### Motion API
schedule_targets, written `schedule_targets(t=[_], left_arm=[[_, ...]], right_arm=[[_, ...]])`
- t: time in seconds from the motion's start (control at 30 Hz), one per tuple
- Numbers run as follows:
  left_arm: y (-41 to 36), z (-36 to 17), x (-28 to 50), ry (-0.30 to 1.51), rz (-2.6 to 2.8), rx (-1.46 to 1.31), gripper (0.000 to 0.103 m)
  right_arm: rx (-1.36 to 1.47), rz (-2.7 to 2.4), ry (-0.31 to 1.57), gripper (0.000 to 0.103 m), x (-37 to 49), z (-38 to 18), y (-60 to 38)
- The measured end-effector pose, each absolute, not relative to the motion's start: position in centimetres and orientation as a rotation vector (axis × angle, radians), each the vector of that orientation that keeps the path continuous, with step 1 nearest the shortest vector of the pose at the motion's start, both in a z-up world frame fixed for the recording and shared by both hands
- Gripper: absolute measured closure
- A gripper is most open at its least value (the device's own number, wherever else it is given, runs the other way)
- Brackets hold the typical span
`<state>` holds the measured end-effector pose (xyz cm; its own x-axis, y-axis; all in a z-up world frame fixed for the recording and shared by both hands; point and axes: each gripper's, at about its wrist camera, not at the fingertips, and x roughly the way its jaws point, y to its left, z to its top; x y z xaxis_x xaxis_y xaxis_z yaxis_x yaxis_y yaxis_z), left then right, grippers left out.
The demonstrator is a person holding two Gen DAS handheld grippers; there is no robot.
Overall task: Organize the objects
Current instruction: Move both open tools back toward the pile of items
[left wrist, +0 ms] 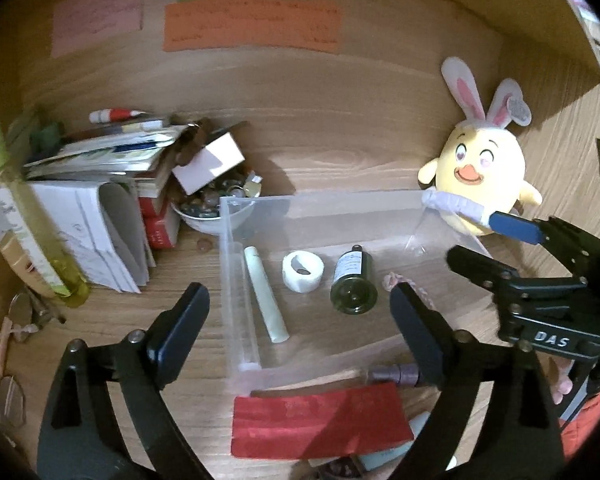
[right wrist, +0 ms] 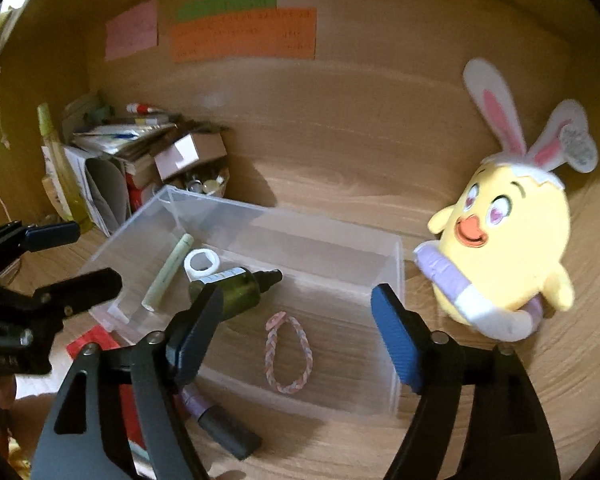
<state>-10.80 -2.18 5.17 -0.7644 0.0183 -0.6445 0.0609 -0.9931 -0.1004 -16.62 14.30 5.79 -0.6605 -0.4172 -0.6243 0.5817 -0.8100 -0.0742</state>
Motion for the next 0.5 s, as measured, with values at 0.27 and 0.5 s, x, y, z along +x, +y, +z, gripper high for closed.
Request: schedule_targets(t=[0.27,0.5], left_arm=[[-3.1,6.1,-8.2,0.170,-2.922,1.041,0.009],[-3.1,5.5,-6.3,0.151,-2.915,1.073,0.007]], right_arm=[[0.769,-2.432,0.388,0.023,-13.9,6.5,15.8],[0.774,-2.416,0.404,0.022,-12.0,5.8,15.9]])
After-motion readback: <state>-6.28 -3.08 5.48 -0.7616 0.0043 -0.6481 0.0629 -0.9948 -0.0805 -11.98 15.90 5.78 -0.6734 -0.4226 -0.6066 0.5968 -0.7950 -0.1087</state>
